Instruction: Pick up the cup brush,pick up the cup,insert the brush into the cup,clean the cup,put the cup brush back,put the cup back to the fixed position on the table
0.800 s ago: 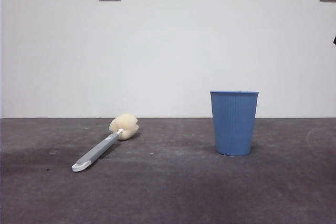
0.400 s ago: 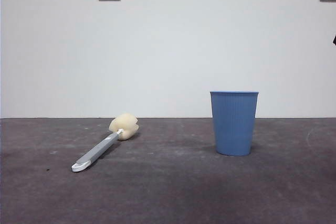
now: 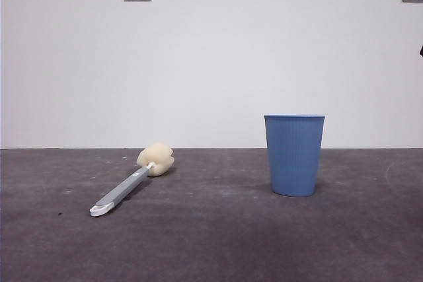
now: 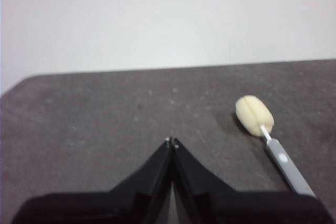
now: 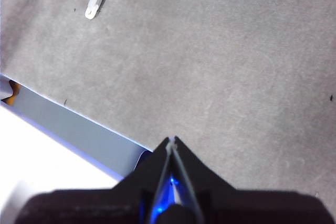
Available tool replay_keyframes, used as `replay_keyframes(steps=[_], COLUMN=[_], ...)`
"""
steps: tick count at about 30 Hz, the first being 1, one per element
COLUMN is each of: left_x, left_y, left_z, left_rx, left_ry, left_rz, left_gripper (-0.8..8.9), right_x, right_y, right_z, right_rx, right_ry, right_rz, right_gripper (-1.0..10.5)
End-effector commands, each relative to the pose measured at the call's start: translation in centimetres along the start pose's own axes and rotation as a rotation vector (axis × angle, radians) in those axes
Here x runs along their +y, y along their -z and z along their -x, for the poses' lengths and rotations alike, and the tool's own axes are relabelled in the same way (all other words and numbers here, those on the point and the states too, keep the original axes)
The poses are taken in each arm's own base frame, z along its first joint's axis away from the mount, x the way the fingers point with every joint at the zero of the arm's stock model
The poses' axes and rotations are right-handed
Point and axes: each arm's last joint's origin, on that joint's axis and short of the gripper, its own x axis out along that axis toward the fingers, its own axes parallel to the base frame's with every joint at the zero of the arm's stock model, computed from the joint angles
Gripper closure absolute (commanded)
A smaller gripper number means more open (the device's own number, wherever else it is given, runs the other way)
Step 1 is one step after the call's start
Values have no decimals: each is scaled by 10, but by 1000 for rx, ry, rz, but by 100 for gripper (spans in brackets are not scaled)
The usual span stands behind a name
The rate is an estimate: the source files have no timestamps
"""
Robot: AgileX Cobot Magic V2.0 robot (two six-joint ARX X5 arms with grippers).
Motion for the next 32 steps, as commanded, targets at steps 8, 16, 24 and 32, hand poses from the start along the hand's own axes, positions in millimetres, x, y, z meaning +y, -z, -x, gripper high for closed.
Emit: replay_keyframes(steps=[8,16,24,32], left_x=[0,0,0,0], left_y=[23,24,24,24], left_z=[3,3,3,3], left_rx=[133,141,141,141], left_ry=[-8,-9,-9,-9], left_rz=[59,64,64,64], left_gripper=[816,816,816,816], right_x=[1,1,1,1], right_y=[-1,-1,-1,-1], right_z=[1,1,1,2], right_rx=[-10,-10,-10,-11], right_ry=[0,0,0,0], right_rz=[-2,-2,-2,0], right_gripper=[942,942,942,942])
